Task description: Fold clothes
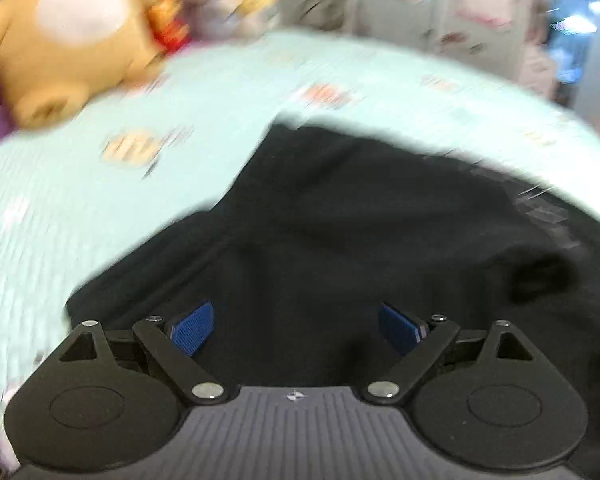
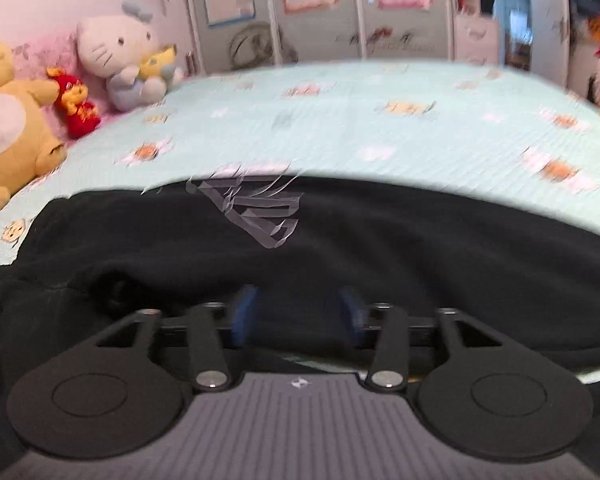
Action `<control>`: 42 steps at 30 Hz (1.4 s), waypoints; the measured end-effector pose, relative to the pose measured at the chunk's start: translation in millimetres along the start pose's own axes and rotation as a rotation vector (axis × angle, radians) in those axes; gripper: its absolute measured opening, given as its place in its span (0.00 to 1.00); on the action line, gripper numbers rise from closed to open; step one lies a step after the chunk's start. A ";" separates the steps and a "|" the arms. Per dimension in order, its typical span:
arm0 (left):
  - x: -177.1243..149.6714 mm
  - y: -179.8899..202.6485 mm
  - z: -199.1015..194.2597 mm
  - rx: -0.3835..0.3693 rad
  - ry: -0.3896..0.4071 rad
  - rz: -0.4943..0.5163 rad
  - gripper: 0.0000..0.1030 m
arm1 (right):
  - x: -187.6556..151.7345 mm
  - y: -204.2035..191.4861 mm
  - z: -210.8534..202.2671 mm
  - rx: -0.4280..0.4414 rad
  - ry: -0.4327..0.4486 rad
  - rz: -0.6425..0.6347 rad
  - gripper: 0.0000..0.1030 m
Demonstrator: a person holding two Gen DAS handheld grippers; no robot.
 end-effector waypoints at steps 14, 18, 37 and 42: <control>-5.5 -34.1 -4.0 0.017 0.044 0.048 0.92 | -15.9 -60.4 -45.6 0.090 0.071 -0.022 0.52; -12.6 -42.1 -5.9 0.006 0.023 -0.012 0.89 | -14.2 -93.3 -36.0 0.120 0.046 -0.030 0.52; -20.8 -13.5 11.9 -0.044 0.150 0.091 0.95 | 92.0 -220.0 205.6 0.250 -0.204 0.071 0.12; -23.0 -15.2 11.9 -0.058 0.178 0.097 0.96 | 108.9 -233.3 243.1 0.227 -0.164 0.102 0.00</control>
Point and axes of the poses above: each gripper's, at about its wrist camera, not at the fingertips, and z roughly the way its jaws point, y to its right, x to its top, the point moved 4 cm from there along z, roughly the way its jaws point, and after that the axes turned 5 degrees about y, right-handed, at the moved point
